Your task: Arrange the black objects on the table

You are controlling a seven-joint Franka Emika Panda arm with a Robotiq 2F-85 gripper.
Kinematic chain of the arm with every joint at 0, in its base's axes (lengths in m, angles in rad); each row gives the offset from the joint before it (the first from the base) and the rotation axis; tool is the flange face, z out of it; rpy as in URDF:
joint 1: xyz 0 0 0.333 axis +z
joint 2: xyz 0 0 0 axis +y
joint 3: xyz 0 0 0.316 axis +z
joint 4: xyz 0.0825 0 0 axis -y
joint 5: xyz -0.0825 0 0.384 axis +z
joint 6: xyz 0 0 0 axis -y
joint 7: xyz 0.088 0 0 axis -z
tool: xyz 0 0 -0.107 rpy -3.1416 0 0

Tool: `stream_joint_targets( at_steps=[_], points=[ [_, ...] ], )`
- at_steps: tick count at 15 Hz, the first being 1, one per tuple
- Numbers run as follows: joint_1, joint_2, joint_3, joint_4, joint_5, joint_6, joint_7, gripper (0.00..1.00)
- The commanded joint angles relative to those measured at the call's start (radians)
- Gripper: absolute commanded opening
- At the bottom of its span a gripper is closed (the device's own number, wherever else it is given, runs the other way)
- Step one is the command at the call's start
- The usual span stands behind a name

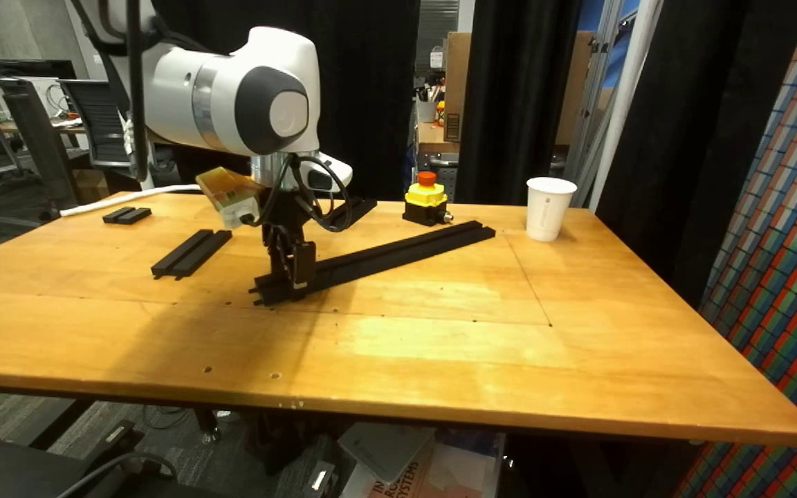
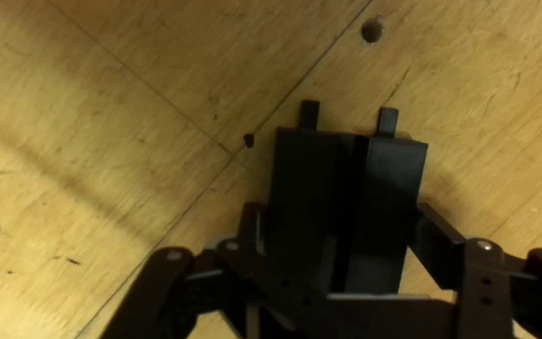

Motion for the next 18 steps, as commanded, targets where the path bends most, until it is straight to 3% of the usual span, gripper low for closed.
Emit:
stream_joint_targets(
  at_steps=[1, 7, 14, 18],
  points=[
    [0.029, 0.014, -0.024, 0.023, 0.011, 0.010, -0.002, 0.51],
    [0.071, -0.037, -0.021, 0.005, -0.025, -0.064, 0.034, 0.47],
    [0.122, -0.115, -0.003, -0.037, -0.095, -0.235, 0.192, 0.47],
    [0.112, -0.143, 0.001, -0.064, -0.076, -0.207, 0.250, 0.47]
  ],
)
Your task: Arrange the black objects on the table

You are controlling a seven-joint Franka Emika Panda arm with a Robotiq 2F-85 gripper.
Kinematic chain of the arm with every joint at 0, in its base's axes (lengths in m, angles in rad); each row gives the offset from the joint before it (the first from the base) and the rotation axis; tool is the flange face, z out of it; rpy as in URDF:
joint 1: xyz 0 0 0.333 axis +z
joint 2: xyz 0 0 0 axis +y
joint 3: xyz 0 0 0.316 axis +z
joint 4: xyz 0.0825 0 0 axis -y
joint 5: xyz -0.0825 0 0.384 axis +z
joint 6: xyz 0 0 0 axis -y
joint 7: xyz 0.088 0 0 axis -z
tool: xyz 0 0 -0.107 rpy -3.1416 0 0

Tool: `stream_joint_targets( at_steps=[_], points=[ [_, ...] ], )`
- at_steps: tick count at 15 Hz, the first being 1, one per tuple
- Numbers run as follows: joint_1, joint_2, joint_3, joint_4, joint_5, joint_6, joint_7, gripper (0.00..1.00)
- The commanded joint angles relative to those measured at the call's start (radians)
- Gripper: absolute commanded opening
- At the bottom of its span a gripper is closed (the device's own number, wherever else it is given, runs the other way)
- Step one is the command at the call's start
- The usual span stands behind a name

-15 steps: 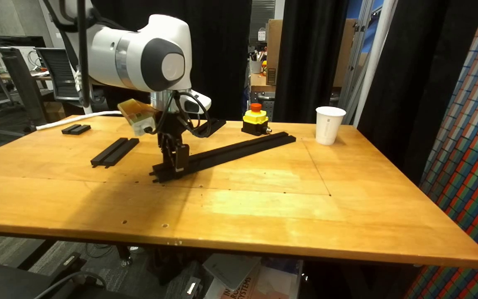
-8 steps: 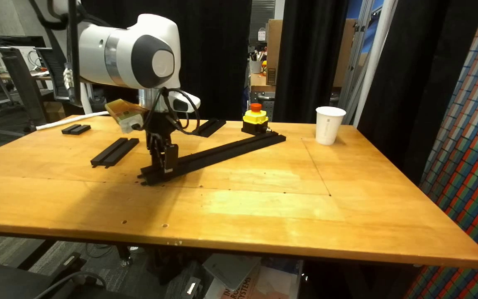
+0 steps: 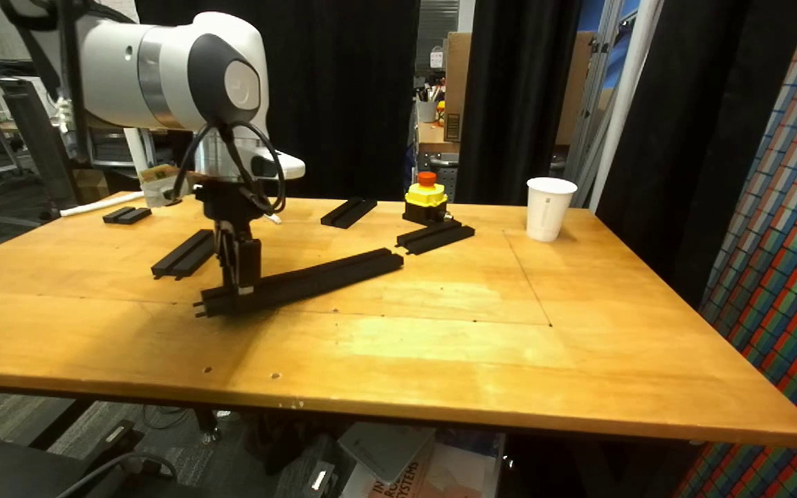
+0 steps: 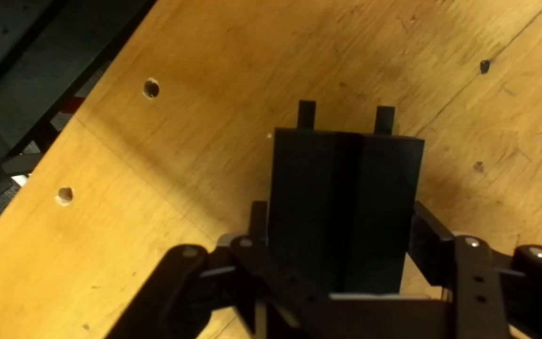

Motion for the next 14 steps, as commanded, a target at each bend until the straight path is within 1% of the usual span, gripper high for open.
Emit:
stream_joint_targets(
  at_steps=[1, 4, 6, 7, 8, 9, 10, 14],
  points=[
    [-0.014, -0.067, 0.002, -0.046, 0.026, 0.048, 0.018, 0.47],
    [-0.019, -0.097, 0.006, -0.088, 0.021, 0.151, 0.006, 0.47],
    [-0.023, -0.086, 0.005, -0.100, 0.017, 0.222, 0.009, 0.47],
    [-0.029, -0.069, 0.001, -0.099, 0.028, 0.254, 0.003, 0.47],
    [-0.034, -0.064, 0.004, -0.108, 0.065, 0.292, -0.036, 0.47],
    [-0.034, -0.066, 0.003, -0.117, 0.066, 0.317, -0.032, 0.47],
    [-0.034, -0.076, 0.003, -0.126, 0.059, 0.332, -0.025, 0.47],
    [-0.025, -0.125, 0.008, -0.124, 0.001, 0.268, 0.007, 0.47]
  ],
)
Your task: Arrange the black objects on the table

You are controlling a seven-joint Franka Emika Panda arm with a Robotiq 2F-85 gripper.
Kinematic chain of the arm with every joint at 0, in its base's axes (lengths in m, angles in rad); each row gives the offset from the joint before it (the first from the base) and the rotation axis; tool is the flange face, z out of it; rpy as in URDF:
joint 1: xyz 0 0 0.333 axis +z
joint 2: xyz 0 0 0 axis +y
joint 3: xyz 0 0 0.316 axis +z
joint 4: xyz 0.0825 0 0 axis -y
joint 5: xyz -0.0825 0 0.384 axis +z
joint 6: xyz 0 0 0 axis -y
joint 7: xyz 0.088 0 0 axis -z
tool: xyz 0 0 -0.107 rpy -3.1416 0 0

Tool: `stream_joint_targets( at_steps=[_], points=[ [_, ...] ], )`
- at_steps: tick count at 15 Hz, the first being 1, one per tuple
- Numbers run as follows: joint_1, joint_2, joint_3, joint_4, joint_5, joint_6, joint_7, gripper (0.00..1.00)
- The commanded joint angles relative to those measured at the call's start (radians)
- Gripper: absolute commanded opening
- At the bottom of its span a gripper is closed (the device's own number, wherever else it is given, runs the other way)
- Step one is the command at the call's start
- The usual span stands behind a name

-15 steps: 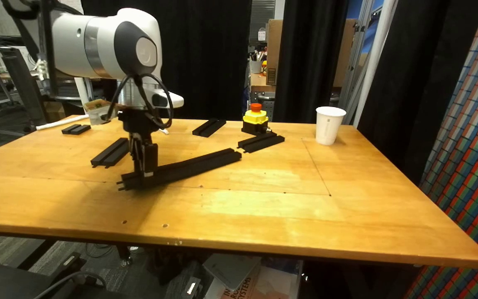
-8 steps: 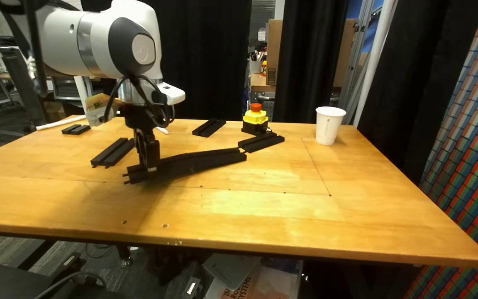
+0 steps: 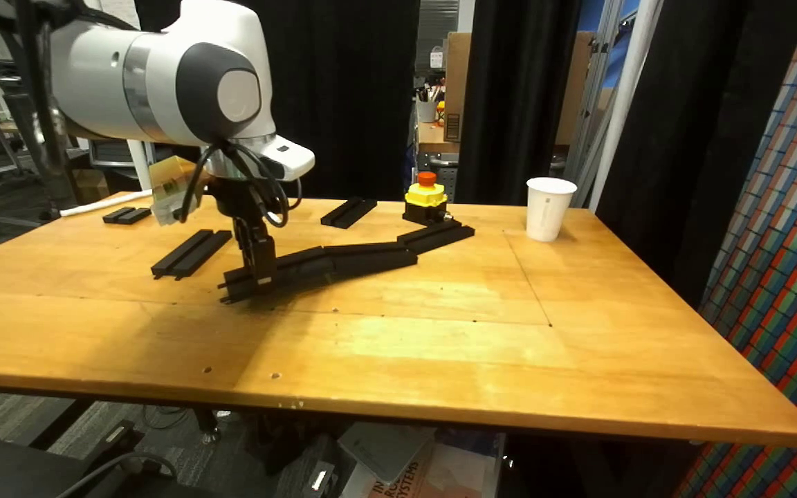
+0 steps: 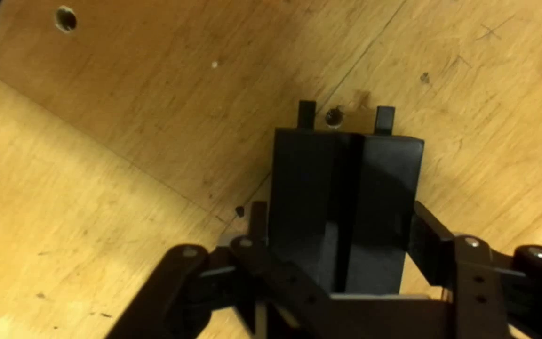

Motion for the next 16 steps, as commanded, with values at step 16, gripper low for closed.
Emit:
stream_joint_targets(
  at_steps=[16],
  points=[
    [0.086, -0.148, 0.154, 0.097, -0.011, -0.261, -0.347, 0.47]
  ],
)
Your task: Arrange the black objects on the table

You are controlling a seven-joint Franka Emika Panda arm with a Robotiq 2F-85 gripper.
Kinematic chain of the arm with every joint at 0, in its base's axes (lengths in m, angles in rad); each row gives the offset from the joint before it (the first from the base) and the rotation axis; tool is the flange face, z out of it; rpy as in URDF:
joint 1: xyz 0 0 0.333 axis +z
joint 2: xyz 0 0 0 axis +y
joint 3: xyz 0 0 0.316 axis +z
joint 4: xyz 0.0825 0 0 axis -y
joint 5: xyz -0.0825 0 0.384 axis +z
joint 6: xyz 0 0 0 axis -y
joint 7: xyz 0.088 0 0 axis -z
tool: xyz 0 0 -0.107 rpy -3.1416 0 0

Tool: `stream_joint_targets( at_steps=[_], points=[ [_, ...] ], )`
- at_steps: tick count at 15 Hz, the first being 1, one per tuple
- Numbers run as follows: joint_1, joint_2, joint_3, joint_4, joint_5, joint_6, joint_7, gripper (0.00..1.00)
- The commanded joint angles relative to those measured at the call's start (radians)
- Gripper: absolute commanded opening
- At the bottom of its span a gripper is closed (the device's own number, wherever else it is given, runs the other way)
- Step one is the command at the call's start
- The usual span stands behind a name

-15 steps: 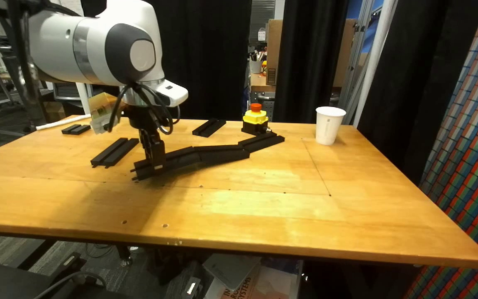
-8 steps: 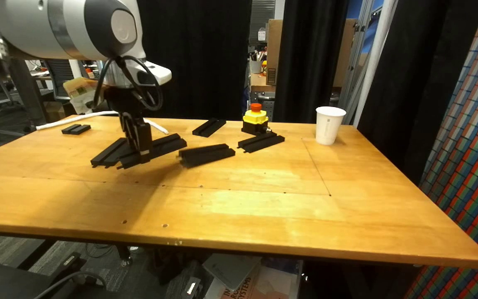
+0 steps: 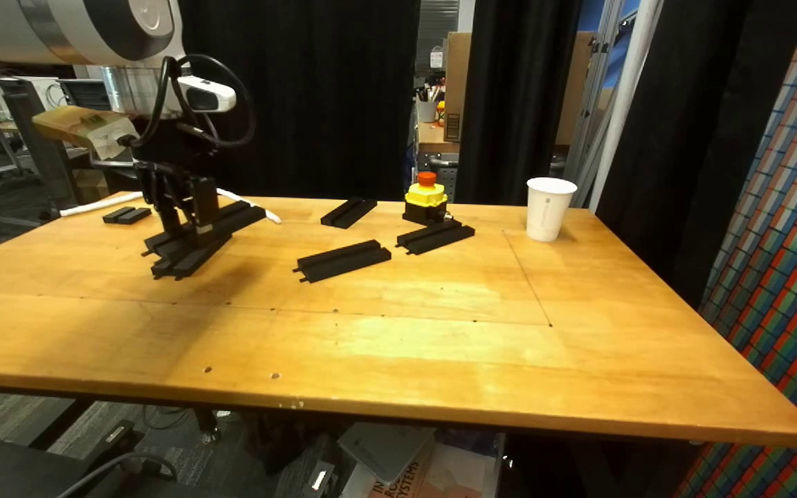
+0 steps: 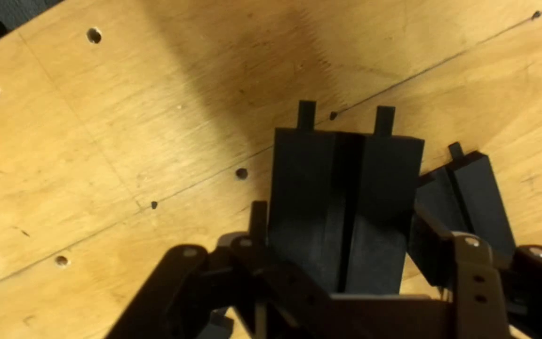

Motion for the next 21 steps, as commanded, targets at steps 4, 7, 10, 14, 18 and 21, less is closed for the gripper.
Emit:
stream_joint_targets(
  at_steps=[4, 7, 10, 14, 18, 21],
  points=[
    [0.046, 0.060, 0.033, 0.094, 0.038, -0.042, -0.309, 0.47],
    [0.054, 0.114, 0.041, 0.131, 0.021, -0.030, -0.390, 0.47],
    [0.061, 0.177, 0.047, 0.175, 0.017, -0.027, -0.445, 0.47],
    [0.068, 0.250, 0.049, 0.236, 0.015, -0.026, -0.481, 0.47],
    [0.077, 0.315, 0.047, 0.302, 0.006, -0.036, -0.490, 0.47],
    [0.083, 0.355, 0.044, 0.340, 0.003, -0.037, -0.488, 0.47]
  ],
)
